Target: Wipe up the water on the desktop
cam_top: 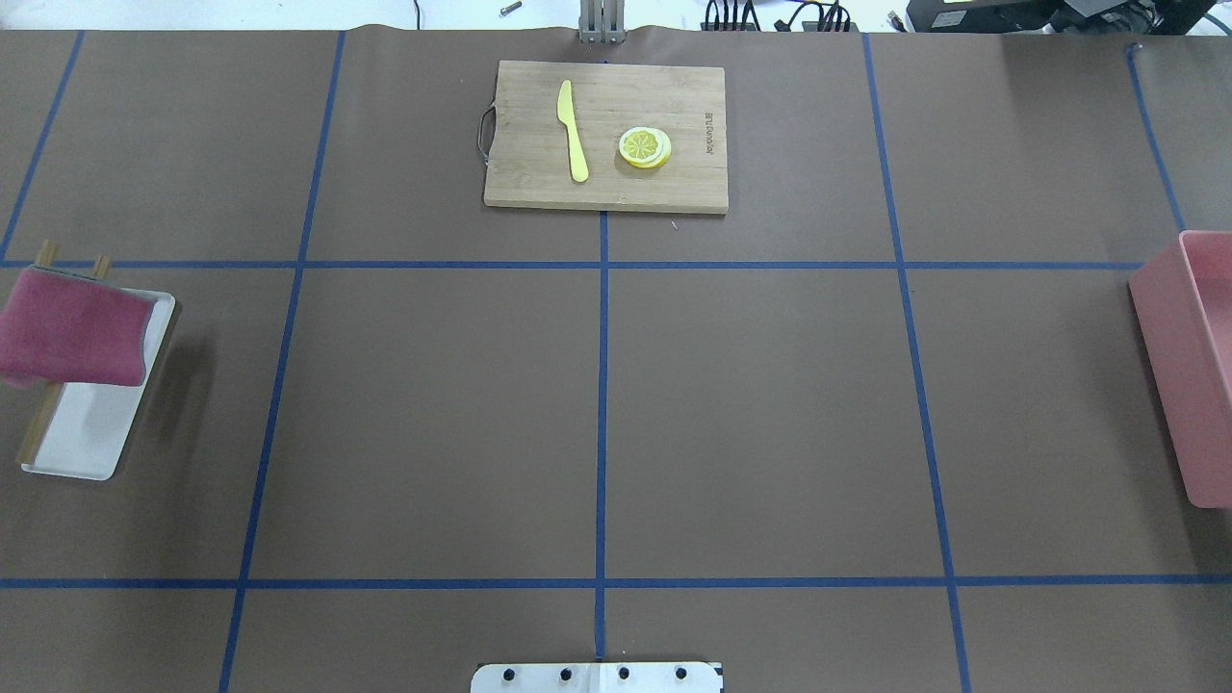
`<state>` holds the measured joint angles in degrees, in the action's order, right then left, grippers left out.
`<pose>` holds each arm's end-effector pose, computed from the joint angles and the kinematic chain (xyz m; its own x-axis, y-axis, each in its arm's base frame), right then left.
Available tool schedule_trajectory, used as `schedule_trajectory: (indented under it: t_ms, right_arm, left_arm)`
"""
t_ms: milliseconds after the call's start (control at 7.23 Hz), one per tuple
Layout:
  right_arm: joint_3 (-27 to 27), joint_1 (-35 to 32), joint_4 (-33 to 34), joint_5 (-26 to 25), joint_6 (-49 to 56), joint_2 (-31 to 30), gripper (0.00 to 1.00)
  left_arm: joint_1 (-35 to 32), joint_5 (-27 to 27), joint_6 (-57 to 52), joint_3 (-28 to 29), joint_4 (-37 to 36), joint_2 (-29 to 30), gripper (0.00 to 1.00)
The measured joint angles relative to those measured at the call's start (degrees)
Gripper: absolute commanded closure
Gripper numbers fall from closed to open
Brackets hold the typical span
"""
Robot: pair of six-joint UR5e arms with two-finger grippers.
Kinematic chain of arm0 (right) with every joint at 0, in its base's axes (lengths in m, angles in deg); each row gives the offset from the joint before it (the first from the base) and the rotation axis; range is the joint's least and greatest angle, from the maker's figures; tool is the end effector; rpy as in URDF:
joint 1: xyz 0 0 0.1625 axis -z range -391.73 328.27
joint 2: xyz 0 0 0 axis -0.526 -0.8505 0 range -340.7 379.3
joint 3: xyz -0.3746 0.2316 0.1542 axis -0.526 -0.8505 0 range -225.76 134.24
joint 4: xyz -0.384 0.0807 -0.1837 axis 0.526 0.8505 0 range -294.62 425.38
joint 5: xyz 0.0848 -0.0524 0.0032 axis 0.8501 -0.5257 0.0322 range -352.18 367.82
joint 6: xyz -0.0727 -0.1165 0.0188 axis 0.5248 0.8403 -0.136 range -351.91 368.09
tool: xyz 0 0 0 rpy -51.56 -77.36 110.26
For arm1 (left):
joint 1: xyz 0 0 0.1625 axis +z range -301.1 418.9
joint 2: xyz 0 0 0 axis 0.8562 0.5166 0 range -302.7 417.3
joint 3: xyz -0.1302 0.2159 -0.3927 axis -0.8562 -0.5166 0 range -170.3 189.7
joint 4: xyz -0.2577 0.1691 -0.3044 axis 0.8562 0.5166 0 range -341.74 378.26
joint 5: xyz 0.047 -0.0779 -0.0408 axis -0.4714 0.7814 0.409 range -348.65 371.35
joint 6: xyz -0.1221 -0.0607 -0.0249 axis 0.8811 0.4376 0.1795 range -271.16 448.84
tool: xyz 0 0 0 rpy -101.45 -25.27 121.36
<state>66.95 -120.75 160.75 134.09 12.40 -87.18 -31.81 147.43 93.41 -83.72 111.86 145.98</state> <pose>0.0448 -0.3797 0.6754 0.8024 -0.0977 0.5887 0.0776 0.9952 0.0595 -0.0397 -0.5095 0.6997 0.6913 -0.0164 -0.7224 0.0675 0.9968 0.0420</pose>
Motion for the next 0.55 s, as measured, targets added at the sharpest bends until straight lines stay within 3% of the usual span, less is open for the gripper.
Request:
schedule_trajectory:
  t_ms: [553]
  right_arm:
    - [1.3, 0.0, 0.0, 0.3, 0.3, 0.0, 0.00]
  left_arm:
    - [0.0, -0.5, 0.1, -2.0, 0.3, 0.0, 0.01]
